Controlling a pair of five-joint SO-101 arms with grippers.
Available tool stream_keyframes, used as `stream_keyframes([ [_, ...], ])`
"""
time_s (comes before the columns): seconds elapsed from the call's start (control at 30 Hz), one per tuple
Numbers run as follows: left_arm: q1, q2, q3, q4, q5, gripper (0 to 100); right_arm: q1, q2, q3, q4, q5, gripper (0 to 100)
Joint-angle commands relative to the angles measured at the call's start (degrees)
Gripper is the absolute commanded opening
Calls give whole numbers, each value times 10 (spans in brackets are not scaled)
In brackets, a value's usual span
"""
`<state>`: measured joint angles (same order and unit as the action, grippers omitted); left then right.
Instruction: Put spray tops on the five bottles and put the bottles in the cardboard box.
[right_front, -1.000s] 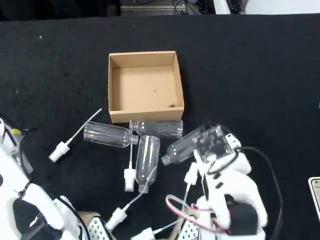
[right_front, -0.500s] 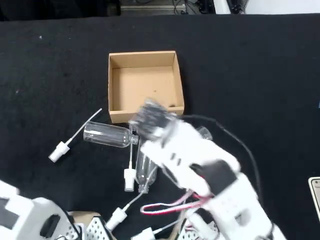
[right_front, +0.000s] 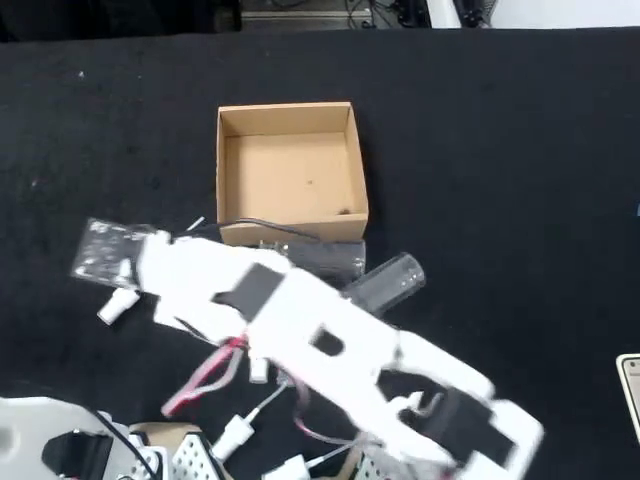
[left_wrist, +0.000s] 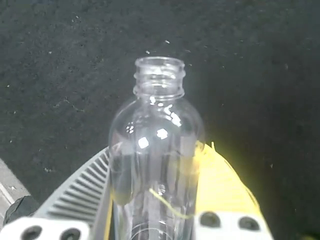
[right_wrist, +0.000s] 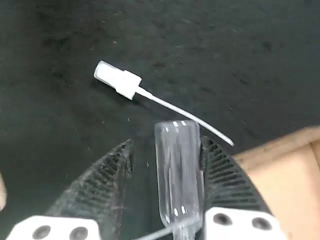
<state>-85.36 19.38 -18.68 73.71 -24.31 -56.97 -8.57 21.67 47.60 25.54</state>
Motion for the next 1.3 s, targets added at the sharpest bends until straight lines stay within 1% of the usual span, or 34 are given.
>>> stream_keyframes([
  [0.0,-12,18,-77,6,-7,49,-25,92,-101,-23,9,205],
  [0.13,-12,30,-96,6,-7,49,-42,201,-188,-22,14,206],
  [0.23,-11,30,-97,6,-7,49,-42,268,-249,-11,47,206],
  [0.43,-11,31,-98,6,-8,49,-49,370,-382,72,100,206],
  [0.6,-11,32,-98,6,-8,49,-51,436,-490,126,110,207],
  [0.77,-10,33,-99,6,-8,50,-63,495,-582,185,111,294],
  [0.97,-11,34,-99,6,-12,50,-87,574,-660,181,111,275],
  [1.1,-15,34,-96,6,-48,50,-79,623,-708,183,111,272],
  [1.27,-15,34,-96,6,-48,50,-67,661,-741,183,113,272],
])
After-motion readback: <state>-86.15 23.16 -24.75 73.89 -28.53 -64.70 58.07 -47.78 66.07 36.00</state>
